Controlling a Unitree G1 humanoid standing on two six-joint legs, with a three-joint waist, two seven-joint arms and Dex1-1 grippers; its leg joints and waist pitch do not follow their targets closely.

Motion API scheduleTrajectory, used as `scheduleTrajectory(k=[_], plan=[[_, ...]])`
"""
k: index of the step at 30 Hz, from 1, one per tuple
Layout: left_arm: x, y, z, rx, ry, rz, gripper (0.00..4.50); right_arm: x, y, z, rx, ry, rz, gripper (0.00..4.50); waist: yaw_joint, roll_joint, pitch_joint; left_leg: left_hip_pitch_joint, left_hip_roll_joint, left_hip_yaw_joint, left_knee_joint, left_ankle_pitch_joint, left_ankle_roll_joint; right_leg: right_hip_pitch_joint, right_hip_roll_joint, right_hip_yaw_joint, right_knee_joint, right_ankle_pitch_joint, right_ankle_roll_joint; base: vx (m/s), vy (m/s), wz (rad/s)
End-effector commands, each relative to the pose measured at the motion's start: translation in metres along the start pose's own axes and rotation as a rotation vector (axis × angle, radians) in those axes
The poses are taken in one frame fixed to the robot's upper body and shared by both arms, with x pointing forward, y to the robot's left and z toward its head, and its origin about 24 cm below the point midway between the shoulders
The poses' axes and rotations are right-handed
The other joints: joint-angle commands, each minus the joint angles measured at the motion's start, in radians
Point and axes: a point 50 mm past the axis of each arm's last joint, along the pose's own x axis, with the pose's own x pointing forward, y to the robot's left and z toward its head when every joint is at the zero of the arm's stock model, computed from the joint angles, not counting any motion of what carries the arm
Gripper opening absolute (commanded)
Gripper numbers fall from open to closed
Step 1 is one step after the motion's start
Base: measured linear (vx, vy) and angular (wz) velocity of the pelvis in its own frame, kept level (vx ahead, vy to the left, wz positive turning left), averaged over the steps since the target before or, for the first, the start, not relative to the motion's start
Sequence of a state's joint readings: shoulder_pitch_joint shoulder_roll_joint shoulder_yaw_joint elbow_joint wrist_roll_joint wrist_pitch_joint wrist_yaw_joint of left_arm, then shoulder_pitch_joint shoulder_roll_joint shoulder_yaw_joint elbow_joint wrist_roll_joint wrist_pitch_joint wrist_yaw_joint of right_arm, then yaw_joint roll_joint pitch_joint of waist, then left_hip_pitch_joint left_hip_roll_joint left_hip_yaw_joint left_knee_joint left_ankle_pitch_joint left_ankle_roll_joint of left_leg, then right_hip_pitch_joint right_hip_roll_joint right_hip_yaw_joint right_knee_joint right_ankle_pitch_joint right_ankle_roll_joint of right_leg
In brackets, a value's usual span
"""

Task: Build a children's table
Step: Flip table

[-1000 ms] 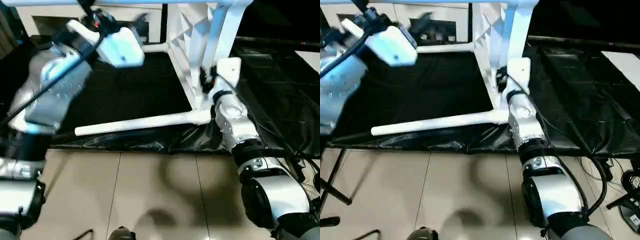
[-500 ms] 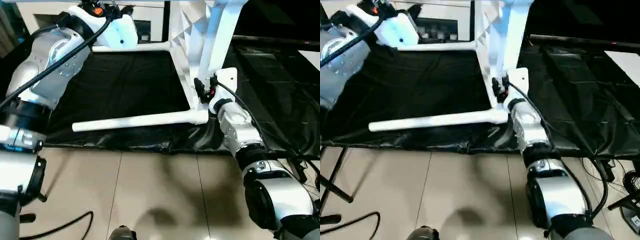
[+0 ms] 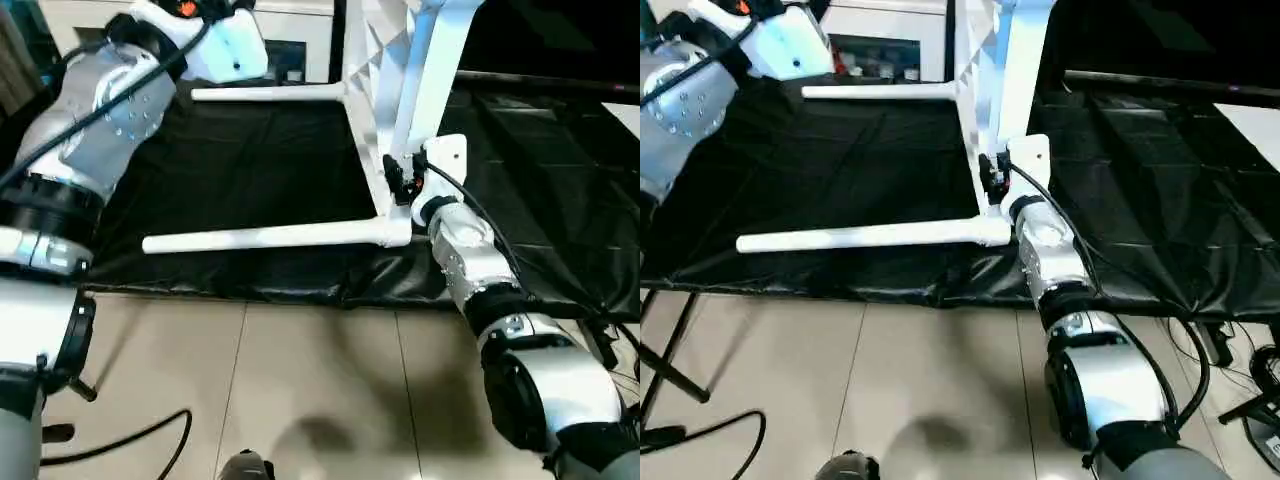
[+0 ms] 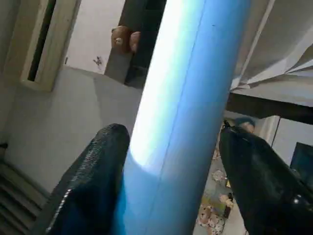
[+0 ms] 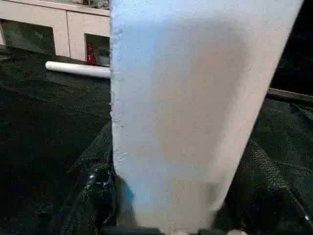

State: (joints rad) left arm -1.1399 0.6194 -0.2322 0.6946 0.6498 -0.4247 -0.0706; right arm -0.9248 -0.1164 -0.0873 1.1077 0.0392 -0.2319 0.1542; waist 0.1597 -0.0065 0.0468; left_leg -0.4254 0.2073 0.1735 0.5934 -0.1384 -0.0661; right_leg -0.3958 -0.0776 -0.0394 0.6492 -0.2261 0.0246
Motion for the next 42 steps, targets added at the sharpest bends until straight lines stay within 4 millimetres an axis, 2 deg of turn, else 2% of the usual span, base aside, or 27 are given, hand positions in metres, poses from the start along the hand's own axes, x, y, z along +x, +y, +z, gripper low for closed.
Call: scheduleTrajectory(k=[1, 5, 6, 8, 9, 15, 19, 23, 24, 26, 27, 28, 29, 31, 33, 35, 36, 38, 39, 42], plan=[[0.000, -0.012, -0.002, -0.018, 0.012, -0.057, 2.97, 0.005, 0.003, 0.014, -0.047, -0.044, 0.022, 2.44, 0.000, 0.013, -0.080, 0.048, 0.018, -0.007, -0.061, -0.233, -0.059, 0.028, -0.056, 0.022, -0.056, 0.052, -0.206, 0.000, 0.000, 0.00], [0.000, -0.013, -0.003, -0.035, 0.014, -0.057, 2.65, 0.006, 0.001, 0.012, -0.057, -0.034, 0.005, 2.29, 0.000, 0.010, -0.078, 0.047, 0.018, -0.006, -0.063, -0.239, -0.055, 0.026, -0.057, 0.023, -0.057, 0.028, -0.204, 0.000, 0.000, 0.00], [-0.001, -0.013, -0.003, -0.046, 0.016, -0.055, 2.54, 0.006, 0.000, 0.012, -0.058, -0.034, -0.004, 2.23, -0.001, 0.005, -0.076, 0.046, 0.019, -0.006, -0.063, -0.238, -0.053, 0.027, -0.057, 0.023, -0.059, 0.027, -0.202, 0.000, 0.000, 0.00], [-0.001, -0.012, -0.004, -0.059, 0.022, -0.044, 2.37, 0.006, -0.001, 0.013, -0.061, -0.036, -0.013, 2.19, 0.000, 0.008, -0.077, 0.047, 0.019, -0.006, -0.063, -0.237, -0.050, 0.025, -0.057, 0.024, -0.058, 0.022, -0.202, 0.000, 0.000, 0.00], [-0.001, -0.010, -0.005, -0.076, 0.028, -0.036, 2.37, 0.006, -0.003, 0.013, -0.067, -0.038, -0.019, 2.19, 0.001, 0.004, -0.076, 0.046, 0.018, -0.005, -0.063, -0.232, -0.047, 0.026, -0.058, 0.024, -0.058, 0.019, -0.202, 0.000, 0.000, 0.00], [-0.002, -0.005, -0.005, -0.149, 0.036, 0.008, 2.17, 0.006, -0.014, 0.021, -0.113, -0.066, -0.048, 2.11, 0.005, 0.005, -0.077, 0.048, 0.019, -0.004, -0.062, -0.231, -0.047, 0.025, -0.057, 0.024, -0.058, 0.014, -0.199, 0.000, 0.000, 0.00], [-0.002, 0.004, -0.008, -0.201, 0.050, 0.066, 2.14, 0.006, -0.037, 0.045, -0.157, -0.140, -0.104, 2.08, 0.008, 0.005, -0.083, 0.041, 0.015, -0.001, -0.052, -0.154, -0.027, 0.032, -0.055, 0.023, -0.049, 0.091, -0.206, 0.000, 0.000, 0.00], [-0.004, 0.011, -0.016, -0.308, 0.093, 0.150, 2.14, 0.004, -0.060, 0.071, -0.208, -0.212, -0.146, 2.04, 0.016, 0.003, -0.092, 0.032, 0.008, 0.004, -0.034, -0.032, 0.036, 0.034, -0.047, 0.021, -0.033, 0.239, -0.221, 0.000, 0.000, 0.00], [-0.005, 0.012, -0.018, -0.325, 0.103, 0.165, 2.14, 0.003, -0.065, 0.077, -0.222, -0.228, -0.154, 2.04, 0.019, 0.003, -0.089, 0.031, 0.007, 0.006, -0.033, -0.032, 0.048, 0.030, -0.044, 0.020, -0.035, 0.242, -0.223, 0.000, 0.000, 0.00], [-0.007, 0.013, -0.020, -0.360, 0.115, 0.197, 2.14, 0.002, -0.071, 0.086, -0.241, -0.250, -0.166, 2.03, 0.026, 0.001, -0.090, 0.030, 0.007, 0.008, -0.030, -0.035, 0.063, 0.032, -0.045, 0.022, -0.035, 0.227, -0.221, 0.000, 0.000, 0.00], [-0.011, 0.015, -0.025, -0.443, 0.139, 0.268, 2.14, -0.001, -0.084, 0.104, -0.278, -0.296, -0.195, 2.01, 0.030, 0.003, -0.089, 0.030, 0.007, 0.009, -0.029, -0.039, 0.066, 0.029, -0.045, 0.022, -0.036, 0.213, -0.219, 0.000, 0.000, 0.00], [-0.011, 0.015, -0.025, -0.443, 0.139, 0.268, 2.14, -0.001, -0.084, 0.104, -0.278, -0.296, -0.195, 2.01, 0.032, 0.002, -0.089, 0.029, 0.007, 0.010, -0.029, -0.041, 0.067, 0.029, -0.043, 0.023, -0.036, 0.207, -0.219, 0.000, 0.000, 0.00], [-0.015, 0.012, -0.027, -0.501, 0.162, 0.315, 2.14, -0.006, -0.098, 0.125, -0.314, -0.346, -0.229, 2.00, 0.036, 0.004, -0.089, 0.033, 0.009, 0.011, -0.026, -0.050, 0.067, 0.024, -0.042, 0.024, -0.037, 0.193, -0.219, 0.000, 0.000, 0.00], [-0.019, 0.004, -0.030, -0.614, 0.201, 0.359, 2.14, -0.012, -0.111, 0.147, -0.344, -0.398, -0.269, 1.98, 0.038, 0.000, -0.087, 0.031, 0.009, 0.013, -0.026, -0.059, 0.071, 0.024, -0.042, 0.023, -0.038, 0.168, -0.216, 0.000, 0.000, 0.00], [-0.022, -0.006, -0.030, -0.664, 0.226, 0.358, 2.14, -0.017, -0.120, 0.163, -0.361, -0.429, -0.288, 1.97, 0.040, -0.003, -0.084, 0.032, 0.010, 0.017, -0.024, -0.074, 0.073, 0.021, -0.040, 0.023, -0.041, 0.131, -0.221, 0.000, 0.000, 0.00], [-0.023, -0.015, -0.028, -0.695, 0.237, 0.347, 2.13, -0.020, -0.126, 0.174, -0.380, -0.433, -0.284, 1.96, 0.039, -0.004, -0.078, 0.032, 0.014, 0.018, -0.029, -0.132, 0.064, 0.016, -0.043, 0.022, -0.050, 0.027, -0.204, 0.000, 0.000, 0.00], [-0.023, -0.018, -0.026, -0.708, 0.240, 0.340, 2.12, -0.020, -0.127, 0.176, -0.394, -0.421, -0.270, 1.96, 0.038, -0.002, -0.076, 0.034, 0.015, 0.017, -0.031, -0.153, 0.056, 0.014, -0.043, 0.021, -0.054, -0.007, -0.198, 0.000, 0.000, 0.00], [-0.023, -0.021, -0.024, -0.724, 0.245, 0.334, 2.07, -0.019, -0.126, 0.175, -0.425, -0.391, -0.227, 1.96, 0.027, 0.001, -0.073, 0.040, 0.019, 0.013, -0.041, -0.241, 0.015, 0.008, -0.046, 0.022, -0.065, -0.093, -0.174, 0.000, 0.000, 0.00], [-0.022, -0.023, -0.024, -0.727, 0.248, 0.331, 2.06, -0.018, -0.125, 0.172, -0.446, -0.370, -0.199, 1.96, 0.017, -0.003, -0.069, 0.041, 0.018, 0.010, -0.048, -0.294, -0.007, 0.006, -0.044, 0.019, -0.070, -0.132, -0.162, 0.000, 0.000, 0.00], [-0.022, -0.025, -0.025, -0.734, 0.264, 0.328, 2.05, -0.016, -0.121, 0.163, -0.482, -0.322, -0.154, 1.96, 0.007, -0.008, -0.066, 0.048, 0.017, 0.006, -0.055, -0.379, -0.036, 0.005, -0.052, 0.021, -0.080, -0.207, -0.141, 0.000, 0.000, 0.00]])
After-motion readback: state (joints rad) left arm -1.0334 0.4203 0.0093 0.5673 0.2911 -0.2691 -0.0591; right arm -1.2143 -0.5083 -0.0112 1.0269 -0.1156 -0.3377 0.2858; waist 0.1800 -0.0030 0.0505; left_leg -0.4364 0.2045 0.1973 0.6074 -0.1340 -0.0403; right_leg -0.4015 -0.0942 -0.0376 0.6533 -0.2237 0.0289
